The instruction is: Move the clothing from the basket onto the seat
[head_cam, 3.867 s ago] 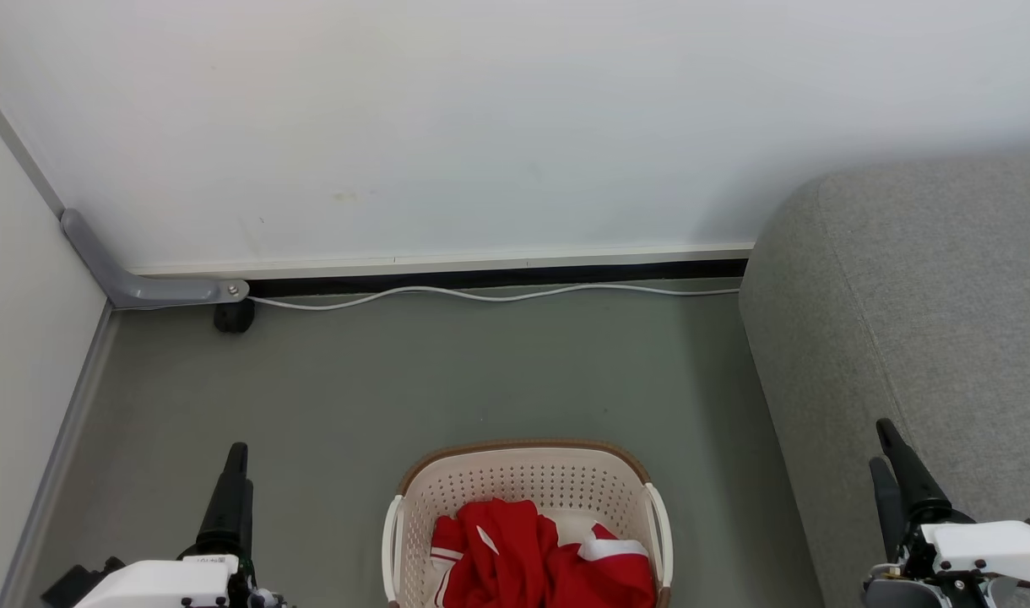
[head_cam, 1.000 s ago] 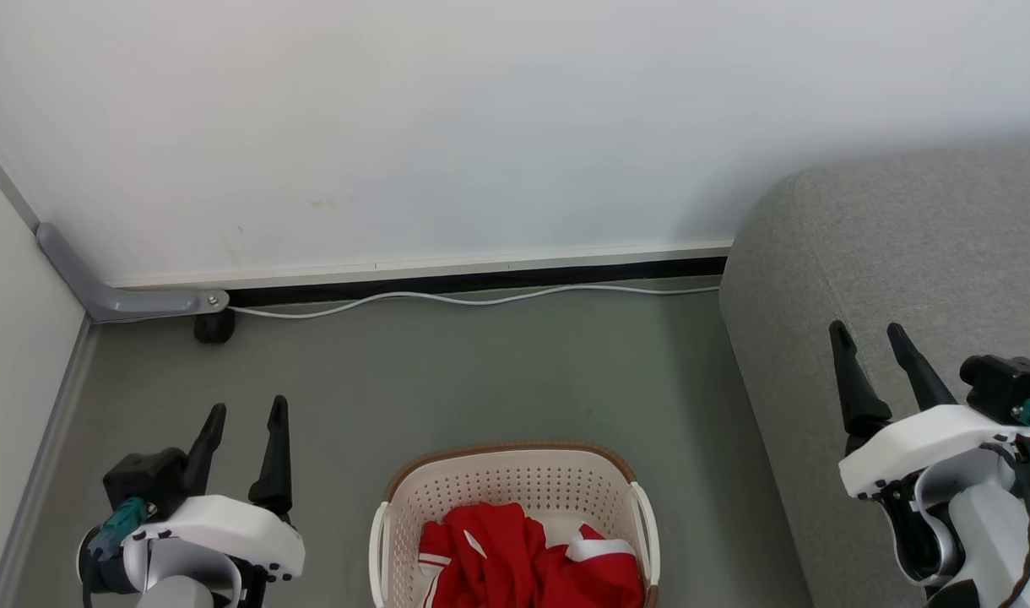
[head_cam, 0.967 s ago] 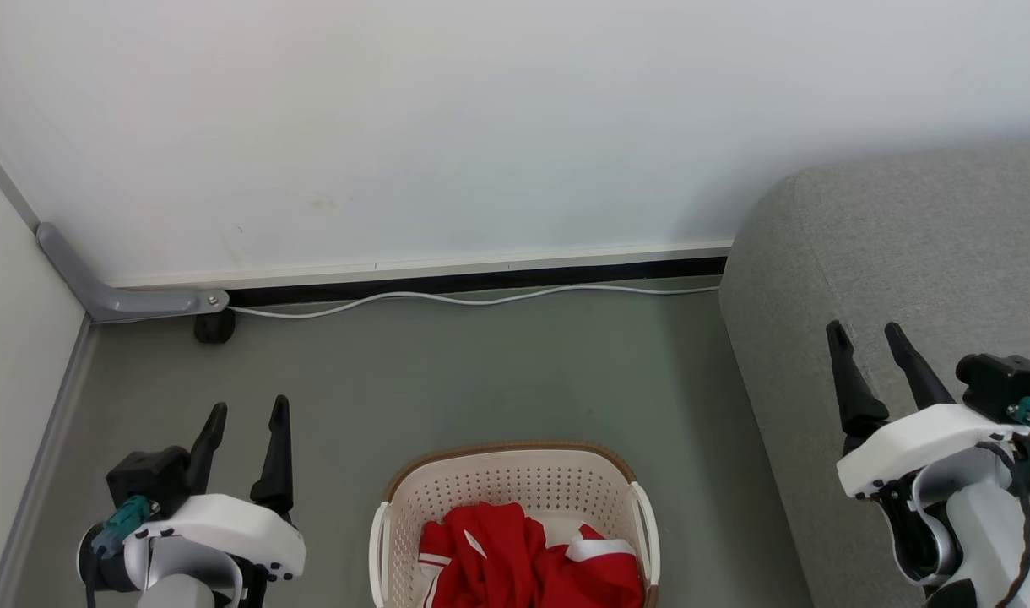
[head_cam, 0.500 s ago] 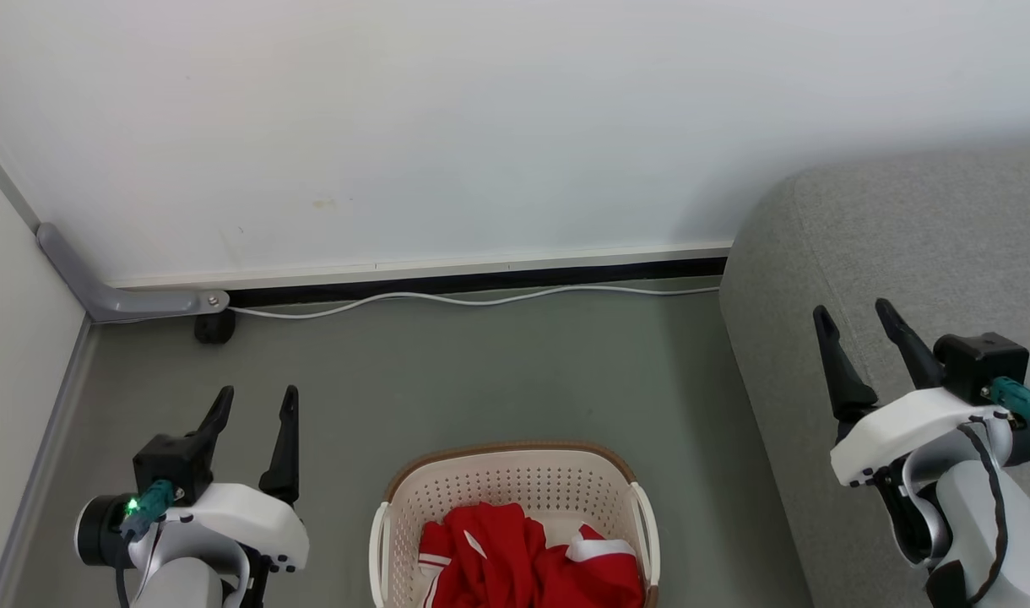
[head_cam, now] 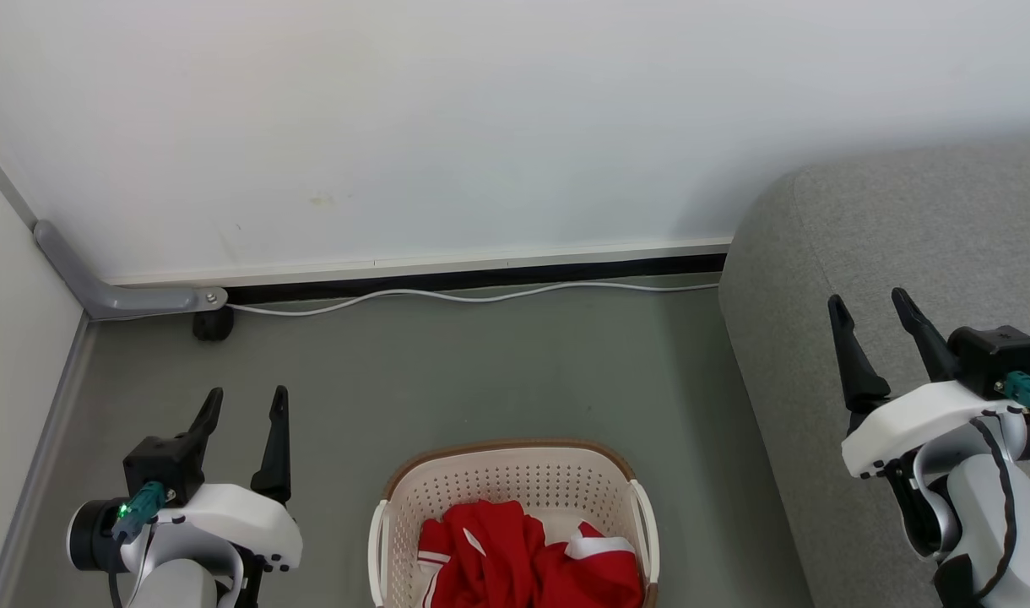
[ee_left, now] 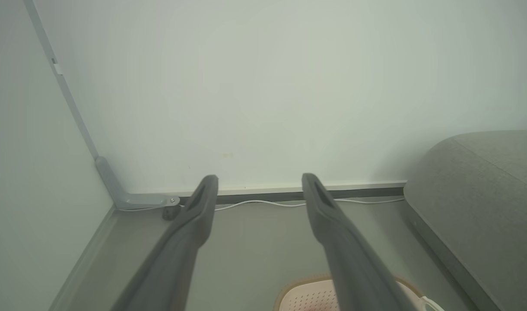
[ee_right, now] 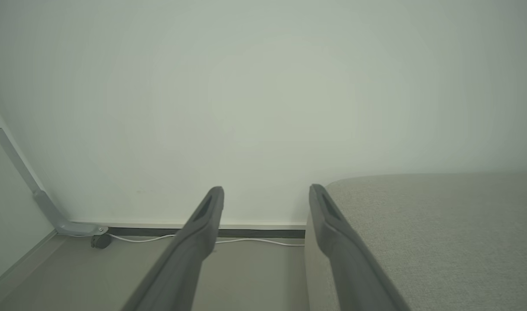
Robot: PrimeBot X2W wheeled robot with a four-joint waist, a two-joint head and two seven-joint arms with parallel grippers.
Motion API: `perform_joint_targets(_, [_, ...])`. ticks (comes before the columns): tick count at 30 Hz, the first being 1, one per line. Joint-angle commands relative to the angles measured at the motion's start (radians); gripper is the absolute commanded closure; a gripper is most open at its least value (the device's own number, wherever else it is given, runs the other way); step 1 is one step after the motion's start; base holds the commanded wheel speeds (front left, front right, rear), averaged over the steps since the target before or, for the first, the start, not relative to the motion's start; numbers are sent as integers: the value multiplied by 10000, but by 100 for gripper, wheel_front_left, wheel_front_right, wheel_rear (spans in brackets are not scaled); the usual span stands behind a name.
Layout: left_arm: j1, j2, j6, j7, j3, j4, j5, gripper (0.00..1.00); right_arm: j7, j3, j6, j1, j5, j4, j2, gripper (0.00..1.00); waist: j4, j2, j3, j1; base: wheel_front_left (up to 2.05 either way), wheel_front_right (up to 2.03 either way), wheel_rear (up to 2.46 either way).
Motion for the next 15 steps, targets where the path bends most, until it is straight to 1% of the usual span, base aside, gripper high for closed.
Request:
perform_joint_targets(1, [-492,154,73,-105,285,-216,-26,0,-145,99,44,-198,-82,-254,-35,0,0,0,3,0,0,0,0])
perform_joint_targets(9, [-512,121,39,-105,172,-209,-85,0,-145,8,44,-289,-105,-488,-24,0,-16,0,300,0,0,0,0])
perform_joint_targets(15, [-726,101,135,-105,-79,-250,-411,0,-145,-140,44,-497,-118,-1066,-68,0,-59,0,1208,0,0,0,0])
